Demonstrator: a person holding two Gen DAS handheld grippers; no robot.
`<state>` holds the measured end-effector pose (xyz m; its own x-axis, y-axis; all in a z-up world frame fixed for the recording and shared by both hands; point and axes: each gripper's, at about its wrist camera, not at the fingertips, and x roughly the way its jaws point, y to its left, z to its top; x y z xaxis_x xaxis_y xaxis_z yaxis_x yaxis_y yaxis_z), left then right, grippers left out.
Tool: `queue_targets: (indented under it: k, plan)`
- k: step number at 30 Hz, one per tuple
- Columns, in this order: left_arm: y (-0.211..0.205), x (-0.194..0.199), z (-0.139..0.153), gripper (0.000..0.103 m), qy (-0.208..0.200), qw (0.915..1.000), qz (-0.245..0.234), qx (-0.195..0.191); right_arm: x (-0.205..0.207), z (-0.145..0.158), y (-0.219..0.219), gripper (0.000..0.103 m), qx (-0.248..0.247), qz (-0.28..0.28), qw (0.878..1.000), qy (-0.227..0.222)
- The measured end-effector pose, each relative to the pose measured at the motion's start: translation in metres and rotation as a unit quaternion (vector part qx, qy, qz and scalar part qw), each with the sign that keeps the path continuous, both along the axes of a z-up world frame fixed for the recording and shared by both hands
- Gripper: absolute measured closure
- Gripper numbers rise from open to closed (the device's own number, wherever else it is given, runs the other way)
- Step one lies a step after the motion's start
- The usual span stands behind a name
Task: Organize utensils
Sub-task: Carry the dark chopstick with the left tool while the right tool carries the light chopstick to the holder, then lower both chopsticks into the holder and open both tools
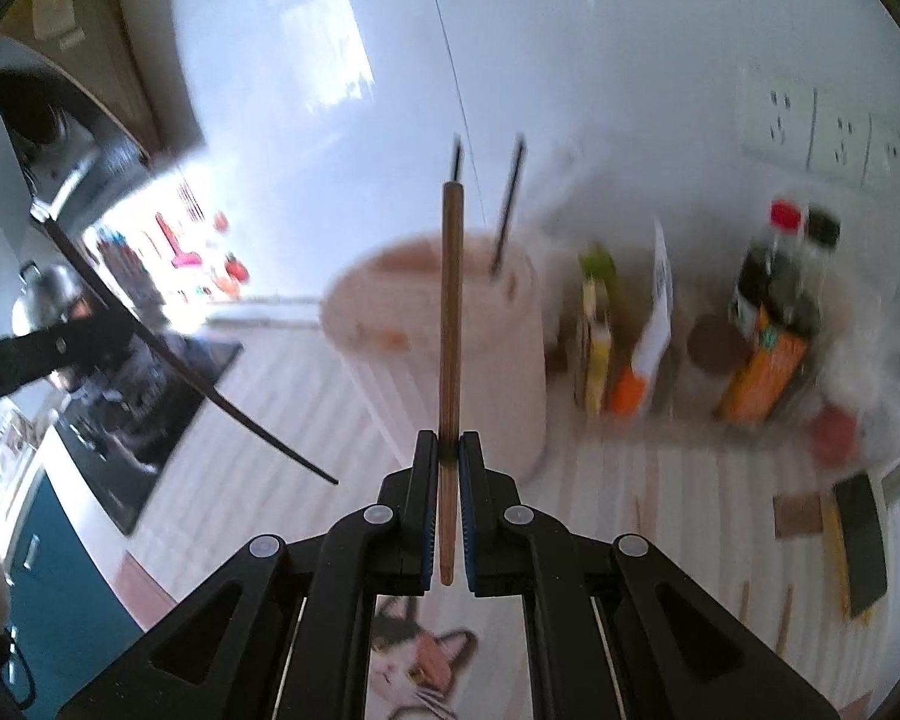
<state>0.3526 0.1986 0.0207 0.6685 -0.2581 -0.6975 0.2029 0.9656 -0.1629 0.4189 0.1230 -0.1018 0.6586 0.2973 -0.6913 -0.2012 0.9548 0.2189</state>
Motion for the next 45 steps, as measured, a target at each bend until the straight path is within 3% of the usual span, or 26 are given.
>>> queue_targets:
  k: [9, 15, 21, 31, 45]
  plan:
    - [0.011, 0.001, 0.075, 0.1, -0.053, 0.9983, 0.004, -0.023, 0.025, 0.096, -0.016, 0.096, 0.07, 0.001, 0.995, -0.066]
    - [-0.006, 0.025, 0.103, 0.1, -0.079, 0.9966, -0.006, -0.022, 0.056, 0.13, -0.025, 0.096, 0.061, -0.021, 0.992, -0.111]
    - [-0.037, 0.07, 0.098, 0.1, -0.074, 0.997, -0.017, -0.014, 0.095, 0.128, -0.025, 0.096, 0.051, -0.041, 0.991, -0.118]
    - [-0.061, 0.141, 0.058, 0.1, -0.028, 0.9991, -0.03, -0.007, 0.14, 0.095, -0.028, 0.096, 0.043, -0.057, 0.993, -0.097]
    - [-0.068, 0.158, 0.006, 0.1, 0.064, 0.9967, -0.047, -0.013, 0.155, 0.066, -0.023, 0.096, 0.029, -0.037, 0.997, -0.054]
